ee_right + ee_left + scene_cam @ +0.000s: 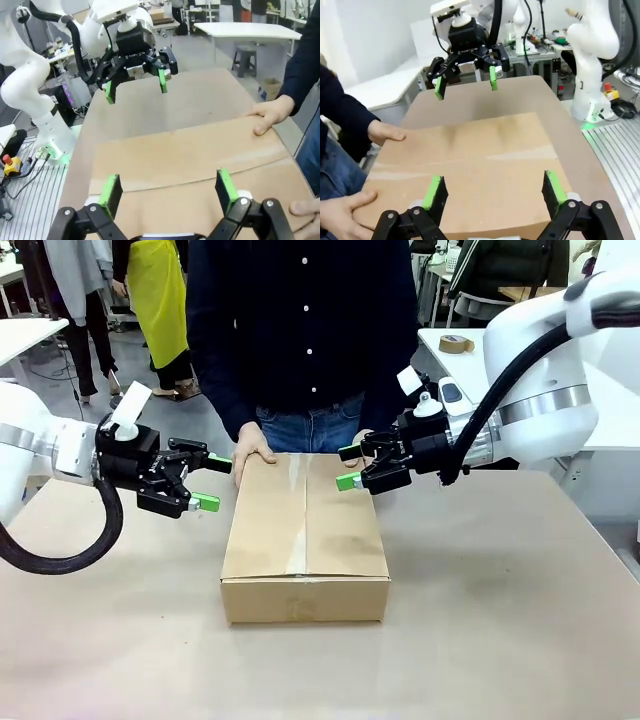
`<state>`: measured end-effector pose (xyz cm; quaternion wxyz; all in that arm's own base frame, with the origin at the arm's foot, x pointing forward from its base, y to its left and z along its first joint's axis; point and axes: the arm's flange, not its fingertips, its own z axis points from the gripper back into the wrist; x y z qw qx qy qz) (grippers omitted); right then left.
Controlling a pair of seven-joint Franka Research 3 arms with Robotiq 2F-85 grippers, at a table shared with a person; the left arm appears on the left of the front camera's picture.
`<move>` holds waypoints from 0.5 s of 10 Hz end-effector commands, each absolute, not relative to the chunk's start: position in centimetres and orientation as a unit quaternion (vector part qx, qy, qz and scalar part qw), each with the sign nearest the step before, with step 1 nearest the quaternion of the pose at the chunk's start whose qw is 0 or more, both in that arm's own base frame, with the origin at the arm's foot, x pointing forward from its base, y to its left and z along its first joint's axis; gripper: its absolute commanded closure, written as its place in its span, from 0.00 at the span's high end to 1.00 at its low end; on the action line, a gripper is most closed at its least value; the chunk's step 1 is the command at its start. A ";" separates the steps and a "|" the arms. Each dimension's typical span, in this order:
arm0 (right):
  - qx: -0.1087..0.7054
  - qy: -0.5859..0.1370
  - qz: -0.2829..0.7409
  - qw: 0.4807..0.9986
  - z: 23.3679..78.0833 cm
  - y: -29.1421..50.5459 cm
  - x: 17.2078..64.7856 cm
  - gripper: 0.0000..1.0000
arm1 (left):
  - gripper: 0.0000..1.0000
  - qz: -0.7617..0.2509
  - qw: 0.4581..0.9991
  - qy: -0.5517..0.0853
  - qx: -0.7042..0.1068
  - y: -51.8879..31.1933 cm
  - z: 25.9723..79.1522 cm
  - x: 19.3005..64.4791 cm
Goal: Pack the gift set into the box.
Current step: Press and hold the closed box until the human finishes sealing it.
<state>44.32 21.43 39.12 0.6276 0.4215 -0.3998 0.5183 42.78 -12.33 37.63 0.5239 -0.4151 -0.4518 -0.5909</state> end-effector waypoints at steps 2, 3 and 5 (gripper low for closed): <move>0.434 -0.373 0.606 0.552 36.9 23.0 45.1 1.00 | 1.00 -0.611 0.501 -0.479 -0.383 -13.5 36.3 43.3; 0.446 -0.372 0.620 0.528 34.9 23.4 45.6 1.00 | 1.00 -0.614 0.491 -0.491 -0.375 -14.7 34.8 43.7; 0.441 -0.380 0.627 0.519 31.7 23.7 46.4 1.00 | 1.00 -0.630 0.492 -0.497 -0.336 -17.2 32.4 44.8</move>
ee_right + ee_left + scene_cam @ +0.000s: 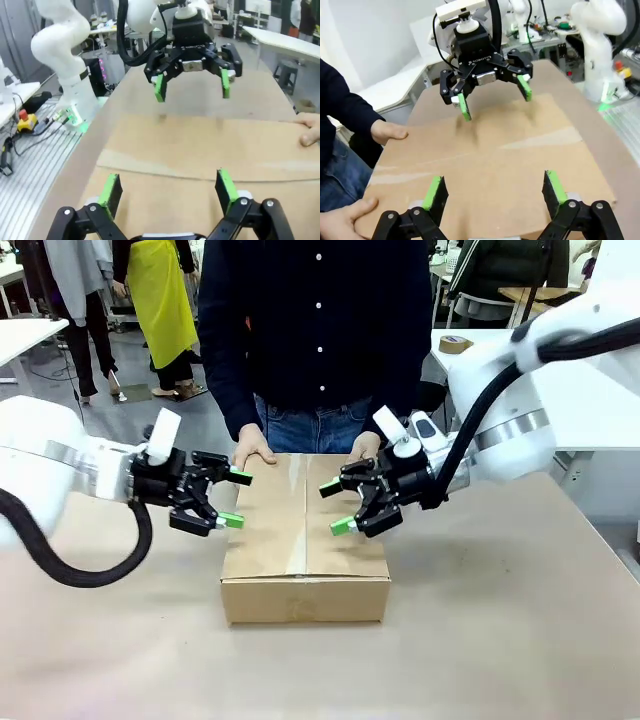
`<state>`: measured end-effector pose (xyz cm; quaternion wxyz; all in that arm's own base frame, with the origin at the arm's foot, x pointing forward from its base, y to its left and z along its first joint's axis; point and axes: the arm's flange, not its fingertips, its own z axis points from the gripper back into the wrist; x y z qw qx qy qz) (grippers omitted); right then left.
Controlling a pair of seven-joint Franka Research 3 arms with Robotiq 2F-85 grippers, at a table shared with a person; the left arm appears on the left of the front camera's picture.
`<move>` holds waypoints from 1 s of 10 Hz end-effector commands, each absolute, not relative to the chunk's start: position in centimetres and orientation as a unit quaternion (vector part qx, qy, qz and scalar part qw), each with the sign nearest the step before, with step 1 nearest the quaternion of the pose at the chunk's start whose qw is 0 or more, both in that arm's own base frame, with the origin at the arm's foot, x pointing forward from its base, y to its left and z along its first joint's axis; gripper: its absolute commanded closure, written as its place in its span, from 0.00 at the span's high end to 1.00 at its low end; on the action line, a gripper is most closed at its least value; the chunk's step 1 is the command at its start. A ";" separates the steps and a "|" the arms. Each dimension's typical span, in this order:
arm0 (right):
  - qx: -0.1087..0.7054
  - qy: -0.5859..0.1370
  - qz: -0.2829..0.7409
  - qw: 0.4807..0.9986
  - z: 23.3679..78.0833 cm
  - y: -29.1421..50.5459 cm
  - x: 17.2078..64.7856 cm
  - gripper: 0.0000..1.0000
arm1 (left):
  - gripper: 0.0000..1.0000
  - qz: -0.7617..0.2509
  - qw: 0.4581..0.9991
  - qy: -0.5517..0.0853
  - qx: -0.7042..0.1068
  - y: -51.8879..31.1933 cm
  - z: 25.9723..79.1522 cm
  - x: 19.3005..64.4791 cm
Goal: Pack the gift set into the box.
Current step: Press and hold the closed box until the human finishes sealing it.
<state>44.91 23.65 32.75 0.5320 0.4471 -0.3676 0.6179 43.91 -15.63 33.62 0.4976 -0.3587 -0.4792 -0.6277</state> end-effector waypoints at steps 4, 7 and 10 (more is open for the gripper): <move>0.436 -0.385 0.601 0.548 29.6 22.4 46.9 1.00 | 1.00 -0.636 0.516 -0.480 -0.314 -20.0 30.4 46.0; 0.410 -0.410 0.573 0.580 28.9 20.6 46.6 1.00 | 1.00 -0.638 0.542 -0.449 -0.313 -19.7 29.2 46.8; 0.412 -0.408 0.570 0.583 28.0 21.2 46.7 1.00 | 1.00 -0.638 0.551 -0.435 -0.315 -19.0 28.8 47.1</move>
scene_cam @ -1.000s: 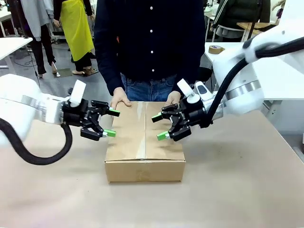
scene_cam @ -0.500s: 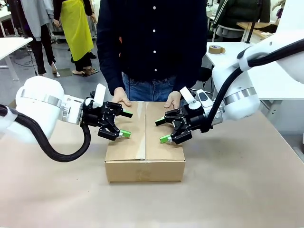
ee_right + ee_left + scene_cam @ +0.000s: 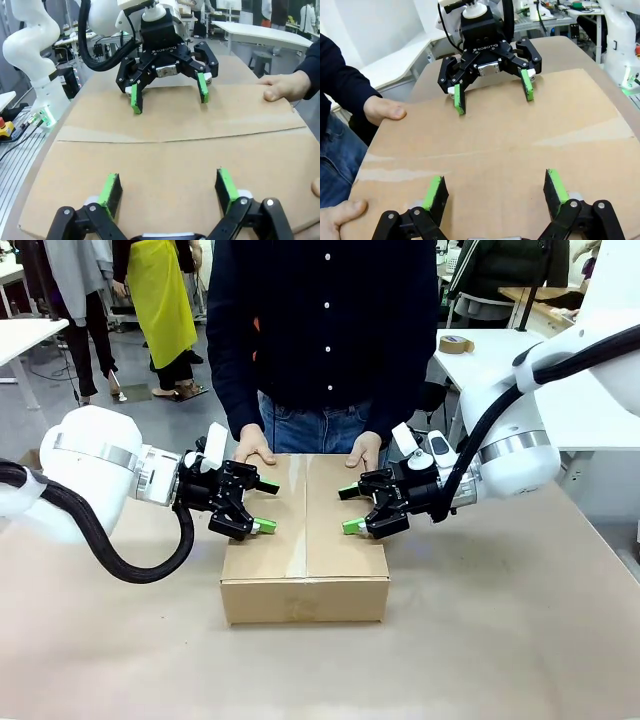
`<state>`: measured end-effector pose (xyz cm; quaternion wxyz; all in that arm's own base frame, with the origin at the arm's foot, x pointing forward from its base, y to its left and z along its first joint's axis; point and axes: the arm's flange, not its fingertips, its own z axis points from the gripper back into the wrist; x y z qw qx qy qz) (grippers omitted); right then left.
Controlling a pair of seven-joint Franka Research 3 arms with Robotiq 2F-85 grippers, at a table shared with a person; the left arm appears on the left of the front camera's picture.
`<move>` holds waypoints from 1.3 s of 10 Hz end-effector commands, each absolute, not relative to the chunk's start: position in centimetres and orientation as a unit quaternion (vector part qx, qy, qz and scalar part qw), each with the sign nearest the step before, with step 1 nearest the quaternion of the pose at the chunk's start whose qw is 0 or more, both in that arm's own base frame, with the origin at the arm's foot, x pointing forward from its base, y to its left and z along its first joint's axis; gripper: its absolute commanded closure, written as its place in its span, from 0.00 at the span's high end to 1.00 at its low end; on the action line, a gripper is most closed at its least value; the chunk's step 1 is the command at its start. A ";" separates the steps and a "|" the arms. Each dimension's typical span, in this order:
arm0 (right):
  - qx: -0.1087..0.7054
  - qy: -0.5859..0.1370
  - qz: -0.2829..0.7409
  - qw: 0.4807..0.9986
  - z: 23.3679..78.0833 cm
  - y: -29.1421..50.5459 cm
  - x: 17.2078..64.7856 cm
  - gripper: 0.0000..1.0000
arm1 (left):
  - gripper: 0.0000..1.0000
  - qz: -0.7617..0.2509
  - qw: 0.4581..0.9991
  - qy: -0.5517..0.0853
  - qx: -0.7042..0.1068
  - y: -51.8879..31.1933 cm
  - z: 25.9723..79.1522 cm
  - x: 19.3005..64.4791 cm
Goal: Pack the gift set into the box.
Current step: Press and hold the closed box until the human finishes sealing it.
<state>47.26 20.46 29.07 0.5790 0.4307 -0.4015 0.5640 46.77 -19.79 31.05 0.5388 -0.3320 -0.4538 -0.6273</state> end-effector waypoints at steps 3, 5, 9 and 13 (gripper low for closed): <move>0.431 -0.402 0.564 0.579 29.1 20.5 47.3 1.00 | 1.00 -0.630 0.536 -0.455 -0.330 -19.8 31.1 46.7; 0.431 -0.402 0.564 0.579 29.1 20.5 47.3 1.00 | 1.00 -0.630 0.536 -0.455 -0.330 -19.8 31.1 46.7; 0.431 -0.402 0.564 0.579 29.1 20.5 47.3 1.00 | 1.00 -0.630 0.536 -0.455 -0.330 -19.8 31.1 46.7; 0.431 -0.402 0.564 0.579 29.1 20.5 47.3 1.00 | 1.00 -0.630 0.536 -0.455 -0.330 -19.8 31.1 46.7</move>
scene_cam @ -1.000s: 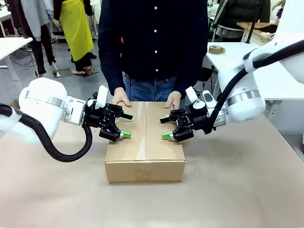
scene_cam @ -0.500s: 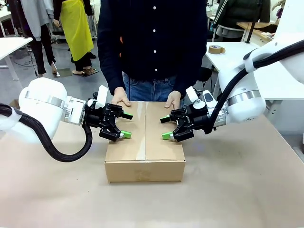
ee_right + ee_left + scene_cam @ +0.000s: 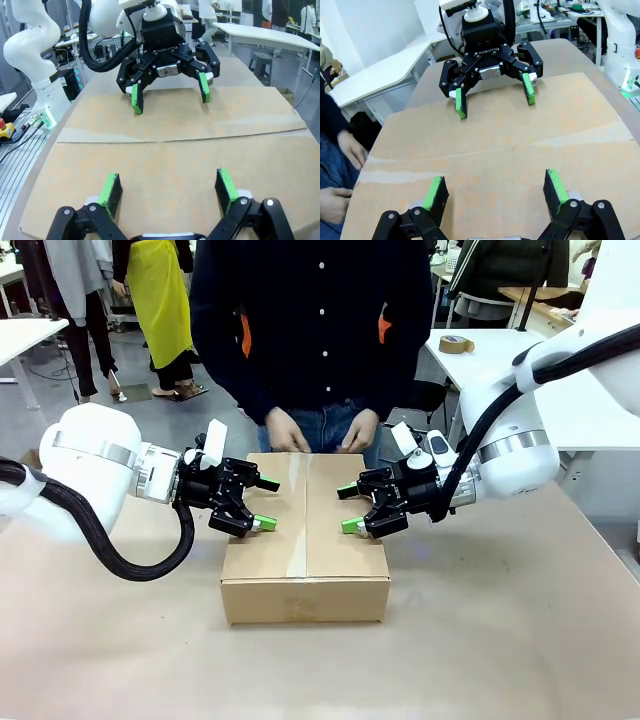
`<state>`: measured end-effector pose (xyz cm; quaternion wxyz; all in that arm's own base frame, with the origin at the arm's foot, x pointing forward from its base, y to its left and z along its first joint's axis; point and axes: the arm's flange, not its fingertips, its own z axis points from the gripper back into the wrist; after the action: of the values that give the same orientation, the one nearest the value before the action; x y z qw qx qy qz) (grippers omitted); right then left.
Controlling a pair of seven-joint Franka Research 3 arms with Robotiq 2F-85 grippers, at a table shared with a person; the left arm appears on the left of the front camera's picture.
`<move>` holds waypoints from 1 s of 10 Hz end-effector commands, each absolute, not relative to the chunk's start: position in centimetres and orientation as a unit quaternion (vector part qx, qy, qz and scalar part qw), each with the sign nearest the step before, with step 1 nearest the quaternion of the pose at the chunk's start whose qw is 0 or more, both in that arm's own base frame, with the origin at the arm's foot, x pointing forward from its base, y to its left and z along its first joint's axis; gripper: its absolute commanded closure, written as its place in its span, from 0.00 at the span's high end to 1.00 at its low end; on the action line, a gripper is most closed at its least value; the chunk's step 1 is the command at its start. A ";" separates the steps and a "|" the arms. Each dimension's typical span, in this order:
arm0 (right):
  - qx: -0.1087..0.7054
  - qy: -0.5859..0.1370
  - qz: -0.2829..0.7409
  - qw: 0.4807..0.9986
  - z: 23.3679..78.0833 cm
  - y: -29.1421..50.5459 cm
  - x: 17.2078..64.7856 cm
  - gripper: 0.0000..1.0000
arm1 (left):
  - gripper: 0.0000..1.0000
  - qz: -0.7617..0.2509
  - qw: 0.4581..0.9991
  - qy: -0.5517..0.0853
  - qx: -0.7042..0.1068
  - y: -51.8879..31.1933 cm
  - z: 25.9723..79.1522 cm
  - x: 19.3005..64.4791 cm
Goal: Pack the gift set into the box.
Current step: Press and hold the closed box until the human finishes sealing it.
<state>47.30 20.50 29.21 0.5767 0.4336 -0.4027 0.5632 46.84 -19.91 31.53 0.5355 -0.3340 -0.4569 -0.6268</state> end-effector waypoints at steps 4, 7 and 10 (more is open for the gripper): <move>0.431 -0.402 0.564 0.579 29.1 20.5 47.3 1.00 | 1.00 -0.630 0.536 -0.455 -0.330 -19.8 31.1 46.7; 0.431 -0.402 0.564 0.579 29.1 20.5 47.3 1.00 | 1.00 -0.630 0.536 -0.455 -0.330 -19.8 31.1 46.7; 0.431 -0.402 0.564 0.579 29.1 20.5 47.3 1.00 | 1.00 -0.630 0.536 -0.455 -0.330 -19.8 31.1 46.7</move>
<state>47.30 20.50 29.21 0.5767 0.4336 -0.4027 0.5632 46.84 -19.91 31.53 0.5355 -0.3340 -0.4569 -0.6268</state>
